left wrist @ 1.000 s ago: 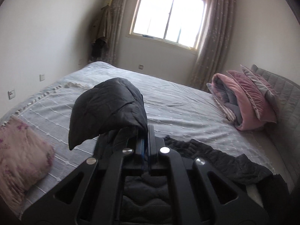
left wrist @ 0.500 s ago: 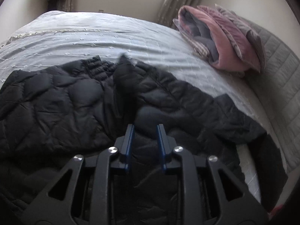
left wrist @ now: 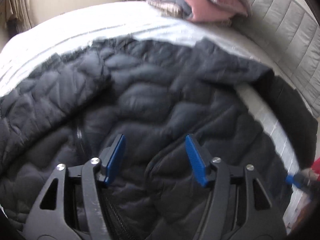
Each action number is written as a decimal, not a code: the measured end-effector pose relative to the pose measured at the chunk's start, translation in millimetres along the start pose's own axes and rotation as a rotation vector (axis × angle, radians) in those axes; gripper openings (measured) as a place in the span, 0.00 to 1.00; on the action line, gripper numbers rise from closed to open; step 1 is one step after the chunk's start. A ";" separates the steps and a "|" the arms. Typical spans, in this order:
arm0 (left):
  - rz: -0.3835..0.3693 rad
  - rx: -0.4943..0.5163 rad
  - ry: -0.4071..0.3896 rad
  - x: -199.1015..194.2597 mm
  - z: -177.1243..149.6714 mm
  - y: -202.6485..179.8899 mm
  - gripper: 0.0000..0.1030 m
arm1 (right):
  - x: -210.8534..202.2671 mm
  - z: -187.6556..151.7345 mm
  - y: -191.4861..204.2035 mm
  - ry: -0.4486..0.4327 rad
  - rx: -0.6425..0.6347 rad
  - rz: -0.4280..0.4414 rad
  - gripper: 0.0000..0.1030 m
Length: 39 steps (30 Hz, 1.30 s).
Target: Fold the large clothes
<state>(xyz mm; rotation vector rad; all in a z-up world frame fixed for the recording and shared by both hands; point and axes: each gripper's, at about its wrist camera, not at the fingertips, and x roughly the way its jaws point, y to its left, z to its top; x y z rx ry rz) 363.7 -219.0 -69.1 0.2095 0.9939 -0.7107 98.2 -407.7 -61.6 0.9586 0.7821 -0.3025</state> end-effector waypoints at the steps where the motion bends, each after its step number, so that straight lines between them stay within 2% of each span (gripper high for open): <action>1: -0.027 -0.026 0.018 2.0 -3.1 3.0 0.62 | -4.1 3.3 -5.5 -0.023 0.010 -0.038 0.76; 3: -0.083 -0.068 0.030 2.5 -8.3 6.3 0.62 | -12.8 10.7 -18.5 -0.070 0.036 -0.127 0.76; 5: -0.113 -0.082 0.023 2.3 -13.2 4.8 0.62 | -17.5 17.2 -26.8 -0.099 0.047 -0.178 0.77; 7: -0.149 -0.104 0.043 8.7 -18.3 0.7 0.62 | -22.3 22.2 -32.3 -0.108 0.038 -0.173 0.77; 9: -0.146 -0.106 0.044 12.4 -22.6 -2.3 0.60 | -22.3 24.5 -34.8 -0.096 0.038 -0.135 0.77; 10: -0.149 -0.113 0.034 11.3 -24.1 -3.1 0.46 | -22.1 25.0 -36.4 -0.088 0.045 -0.113 0.77; 11: -0.171 -0.135 0.039 10.5 -25.5 -3.1 0.19 | -21.0 26.1 -38.5 -0.082 0.054 -0.096 0.77; 12: -0.207 -0.162 0.043 9.2 -26.6 -2.0 0.10 | -22.3 27.7 -43.5 -0.079 0.072 -0.082 0.77; 13: -0.256 -0.190 0.038 3.4 -29.3 -2.7 0.08 | -22.6 30.0 -47.0 -0.082 0.085 -0.077 0.77; 19: -0.333 -0.045 -0.070 -57.0 -64.1 -47.0 0.08 | -52.1 43.5 -84.4 -0.172 0.209 -0.077 0.77; 21: -0.315 -0.013 -0.061 -67.0 -82.0 -55.7 0.16 | -58.5 48.5 -96.1 -0.187 0.228 -0.088 0.77; 22: -0.307 0.001 -0.050 -70.4 -93.7 -57.2 0.23 | -60.9 50.8 -99.9 -0.190 0.228 -0.093 0.77; 24: -0.321 0.006 -0.028 -74.0 -108.7 -55.9 0.26 | -61.3 57.3 -106.0 -0.189 0.211 -0.097 0.77; 26: -0.317 0.000 -0.016 -78.2 -121.1 -50.8 0.33 | -59.6 62.4 -108.9 -0.187 0.198 -0.099 0.77; 30: -0.379 -0.087 -0.049 -93.7 -127.1 -38.7 0.34 | -58.0 63.4 -99.5 -0.184 0.164 -0.084 0.77; 33: -0.331 -0.081 -0.074 -93.1 -108.4 -52.9 0.38 | -43.9 59.3 -68.5 -0.156 0.047 -0.082 0.77; 34: -0.313 -0.083 -0.067 -86.7 -100.1 -60.4 0.47 | -42.7 56.7 -62.4 -0.151 0.019 -0.084 0.77; 35: -0.275 -0.082 -0.049 -76.4 -92.0 -70.3 0.52 | -39.8 53.1 -53.2 -0.148 -0.020 -0.089 0.77; 37: -0.206 -0.101 0.035 -46.7 -83.5 -84.5 0.52 | -34.9 47.6 -41.2 -0.147 -0.078 -0.115 0.77; 39: -0.154 -0.131 0.107 -27.5 -88.4 -88.1 0.52 | -30.3 43.7 -37.3 -0.142 -0.115 -0.147 0.77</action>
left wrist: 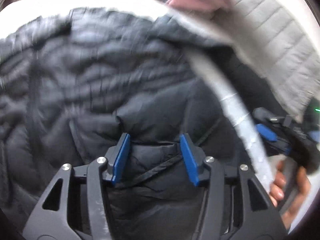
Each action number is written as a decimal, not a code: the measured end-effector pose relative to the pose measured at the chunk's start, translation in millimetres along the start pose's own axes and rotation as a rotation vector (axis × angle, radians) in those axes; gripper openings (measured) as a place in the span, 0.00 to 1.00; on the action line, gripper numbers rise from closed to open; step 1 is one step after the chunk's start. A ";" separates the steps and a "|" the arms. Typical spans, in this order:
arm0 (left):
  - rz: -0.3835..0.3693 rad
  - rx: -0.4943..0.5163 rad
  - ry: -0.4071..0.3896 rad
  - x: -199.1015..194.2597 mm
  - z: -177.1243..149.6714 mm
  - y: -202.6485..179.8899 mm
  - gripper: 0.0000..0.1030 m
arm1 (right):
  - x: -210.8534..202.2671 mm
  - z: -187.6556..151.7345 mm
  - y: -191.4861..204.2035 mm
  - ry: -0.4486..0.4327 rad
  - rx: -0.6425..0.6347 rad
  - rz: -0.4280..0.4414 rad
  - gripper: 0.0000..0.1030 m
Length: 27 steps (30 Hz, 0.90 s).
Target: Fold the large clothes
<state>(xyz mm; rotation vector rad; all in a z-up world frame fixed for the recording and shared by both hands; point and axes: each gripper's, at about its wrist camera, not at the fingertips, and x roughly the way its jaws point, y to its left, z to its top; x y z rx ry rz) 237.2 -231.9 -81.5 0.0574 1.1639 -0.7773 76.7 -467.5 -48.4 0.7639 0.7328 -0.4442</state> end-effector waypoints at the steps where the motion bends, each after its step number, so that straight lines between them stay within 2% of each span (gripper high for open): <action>1: 0.022 -0.011 0.010 3.1 -5.4 0.7 0.52 | 1.4 -0.7 0.1 0.003 -0.010 -0.009 0.77; 4: 0.079 -0.007 0.010 -18.6 -24.0 0.2 0.52 | 7.2 -0.6 -6.4 0.023 -0.024 -0.037 0.77; 6: 0.051 -0.030 -0.001 -39.8 -31.7 5.5 0.52 | 8.8 4.1 -11.4 0.026 -0.013 -0.038 0.77; 7: 0.020 -0.053 -0.028 -57.6 -35.7 11.7 0.52 | 11.9 7.1 -11.7 0.027 -0.006 -0.027 0.77; 9: 0.023 -0.095 -0.094 -88.4 -41.3 25.6 0.58 | 13.8 15.8 -13.9 0.026 0.017 0.016 0.77; 11: 0.101 -0.137 -0.172 -113.9 -45.8 43.0 0.80 | 15.4 27.1 -14.8 0.019 0.054 0.064 0.77; 12: 0.172 -0.173 -0.210 -126.4 -48.1 56.2 0.84 | 15.6 36.3 -16.7 0.005 0.079 0.106 0.77; 14: 0.291 -0.234 -0.236 -139.5 -49.8 82.5 0.86 | 16.1 54.9 -18.9 -0.020 0.106 0.161 0.78; 16: 0.362 -0.294 -0.254 -150.8 -53.7 110.0 0.86 | 15.7 80.7 -24.6 -0.058 0.123 0.205 0.79; 18: 0.359 -0.353 -0.270 -157.2 -60.1 134.0 0.86 | 19.8 109.8 -34.7 -0.098 0.162 0.271 0.82; 19: 0.339 -0.395 -0.272 -159.5 -63.9 147.4 0.86 | 23.3 121.2 -38.5 -0.105 0.179 0.271 0.82; 21: 0.249 -0.500 -0.260 -157.0 -70.1 173.7 0.86 | 41.3 156.0 -49.7 -0.111 0.239 0.238 0.82; 23: 0.208 -0.575 -0.236 -153.2 -76.6 192.8 0.86 | 59.4 178.6 -57.5 -0.112 0.294 0.226 0.82; 27: 0.236 -0.603 -0.225 -154.1 -82.8 201.9 0.86 | 95.8 210.9 -57.2 -0.104 0.342 0.159 0.82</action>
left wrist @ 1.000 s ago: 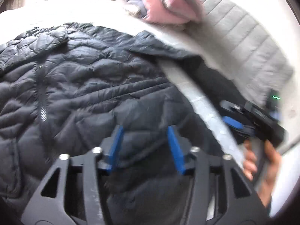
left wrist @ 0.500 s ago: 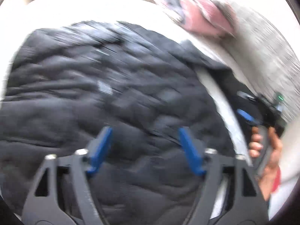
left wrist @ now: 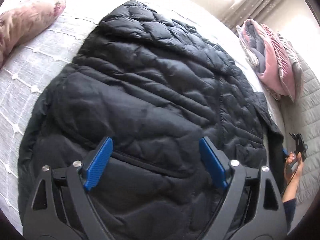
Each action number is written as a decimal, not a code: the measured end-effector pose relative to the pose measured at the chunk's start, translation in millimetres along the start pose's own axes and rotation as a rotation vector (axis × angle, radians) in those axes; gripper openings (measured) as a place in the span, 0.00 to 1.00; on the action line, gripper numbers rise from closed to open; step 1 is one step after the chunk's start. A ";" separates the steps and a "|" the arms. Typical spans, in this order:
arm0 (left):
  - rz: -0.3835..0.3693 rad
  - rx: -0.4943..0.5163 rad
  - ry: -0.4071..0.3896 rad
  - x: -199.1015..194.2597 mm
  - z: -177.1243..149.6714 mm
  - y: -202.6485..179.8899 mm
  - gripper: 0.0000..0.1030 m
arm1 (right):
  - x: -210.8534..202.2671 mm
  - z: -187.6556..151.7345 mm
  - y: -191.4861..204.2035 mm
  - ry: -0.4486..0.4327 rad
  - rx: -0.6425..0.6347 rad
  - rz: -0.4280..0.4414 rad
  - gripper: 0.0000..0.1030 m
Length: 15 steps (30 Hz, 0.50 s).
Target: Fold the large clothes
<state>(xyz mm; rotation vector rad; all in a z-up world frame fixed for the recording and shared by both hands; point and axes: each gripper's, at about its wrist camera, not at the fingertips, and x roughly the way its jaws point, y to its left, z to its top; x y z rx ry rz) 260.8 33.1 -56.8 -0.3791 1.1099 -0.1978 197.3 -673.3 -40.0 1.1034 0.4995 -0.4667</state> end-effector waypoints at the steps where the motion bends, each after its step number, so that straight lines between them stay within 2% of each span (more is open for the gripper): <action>1: -0.001 -0.001 0.001 -0.3 0.3 1.2 0.86 | 6.9 4.3 -0.2 0.004 0.021 -0.007 0.82; 4: -0.023 -0.013 0.016 -1.3 1.3 6.1 0.86 | 24.1 13.9 3.7 -0.001 0.037 -0.085 0.82; 7: -0.014 -0.010 0.006 -0.6 3.0 7.4 0.86 | 41.2 20.3 14.5 -0.021 -0.010 -0.191 0.79; 9: 0.002 -0.001 0.002 1.8 3.6 6.5 0.86 | 51.9 20.0 22.1 -0.025 -0.072 -0.283 0.65; 10: 0.010 0.000 0.003 3.1 3.6 6.9 0.86 | 53.2 18.5 22.8 -0.034 -0.099 -0.324 0.37; 11: 0.011 -0.002 0.005 3.8 3.3 7.0 0.86 | 52.4 17.5 23.6 -0.049 -0.120 -0.346 0.17; 13: 0.006 -0.001 0.007 4.4 2.8 5.7 0.86 | 41.5 15.2 24.3 -0.092 -0.162 -0.336 0.08; 15: 0.002 0.013 0.004 3.8 2.2 1.7 0.86 | 26.3 12.5 29.2 -0.146 -0.233 -0.317 0.08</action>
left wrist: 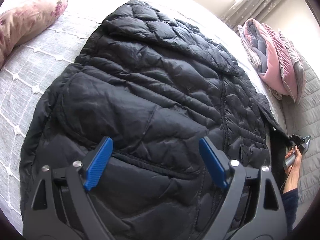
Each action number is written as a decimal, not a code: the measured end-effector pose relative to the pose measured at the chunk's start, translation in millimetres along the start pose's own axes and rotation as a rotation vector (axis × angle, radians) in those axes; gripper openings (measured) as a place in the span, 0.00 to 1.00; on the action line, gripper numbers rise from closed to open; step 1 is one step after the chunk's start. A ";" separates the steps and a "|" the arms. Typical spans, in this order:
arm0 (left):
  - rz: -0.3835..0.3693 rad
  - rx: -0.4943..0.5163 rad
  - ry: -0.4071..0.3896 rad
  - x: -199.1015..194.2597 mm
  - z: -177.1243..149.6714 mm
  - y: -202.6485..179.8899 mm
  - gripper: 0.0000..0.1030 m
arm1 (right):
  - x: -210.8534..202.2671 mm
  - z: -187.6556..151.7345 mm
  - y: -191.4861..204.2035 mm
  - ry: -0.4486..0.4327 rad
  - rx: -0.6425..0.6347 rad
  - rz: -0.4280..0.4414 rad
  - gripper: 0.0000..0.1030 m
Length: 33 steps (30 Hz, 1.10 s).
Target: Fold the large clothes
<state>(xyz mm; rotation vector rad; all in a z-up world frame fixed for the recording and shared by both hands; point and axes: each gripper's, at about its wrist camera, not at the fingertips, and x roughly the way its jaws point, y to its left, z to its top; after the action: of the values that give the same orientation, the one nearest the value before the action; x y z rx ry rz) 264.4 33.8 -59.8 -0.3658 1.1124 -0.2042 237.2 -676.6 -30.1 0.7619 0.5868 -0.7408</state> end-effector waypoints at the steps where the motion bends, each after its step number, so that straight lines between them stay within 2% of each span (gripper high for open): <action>1: -0.002 0.006 -0.002 -0.2 -0.3 -1.6 0.86 | -10.5 -0.5 4.0 -0.051 -0.055 -0.003 0.07; 4: -0.003 0.017 -0.008 -1.1 -0.6 -3.7 0.86 | -38.2 -7.2 20.3 -0.172 -0.202 0.032 0.06; 6: -0.006 0.014 -0.012 -1.7 0.2 -2.5 0.86 | -52.4 -8.5 24.0 -0.213 -0.207 0.050 0.06; 8: -0.008 0.002 -0.010 -1.6 2.3 1.1 0.86 | -50.9 -5.5 20.1 -0.178 -0.160 0.043 0.06; 11: -0.021 -0.018 -0.011 -4.2 5.1 6.1 0.86 | -37.1 -5.3 14.4 -0.092 -0.127 -0.012 0.05; 15: -0.038 -0.047 -0.036 -13.4 12.2 17.3 0.86 | -46.9 -11.8 19.9 -0.094 -0.097 0.016 0.05; 19: -0.020 -0.075 -0.081 -27.2 22.1 32.8 0.86 | -76.8 -11.8 67.4 -0.161 -0.197 0.062 0.05; 22: -0.016 -0.111 -0.112 -37.4 28.9 47.4 0.86 | -111.2 -20.7 118.9 -0.225 -0.293 0.136 0.05; 25: -0.039 -0.145 -0.108 -39.2 32.7 58.7 0.86 | -148.6 -48.4 181.8 -0.267 -0.442 0.271 0.05; 27: -0.044 -0.161 -0.107 -39.3 34.6 64.3 0.86 | -167.3 -82.1 226.2 -0.287 -0.575 0.337 0.05; 30: -0.056 -0.173 -0.109 -40.9 36.6 69.5 0.86 | -177.8 -147.3 288.6 -0.257 -0.758 0.411 0.05; 33: -0.081 -0.191 -0.111 -41.7 38.9 76.8 0.86 | -173.7 -218.7 340.8 -0.190 -0.902 0.475 0.05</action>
<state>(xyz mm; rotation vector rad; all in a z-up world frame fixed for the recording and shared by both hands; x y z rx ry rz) 279.8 125.9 -39.4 -0.5866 1.0110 -0.1478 349.6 -270.1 97.4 -0.0245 0.4712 -0.0596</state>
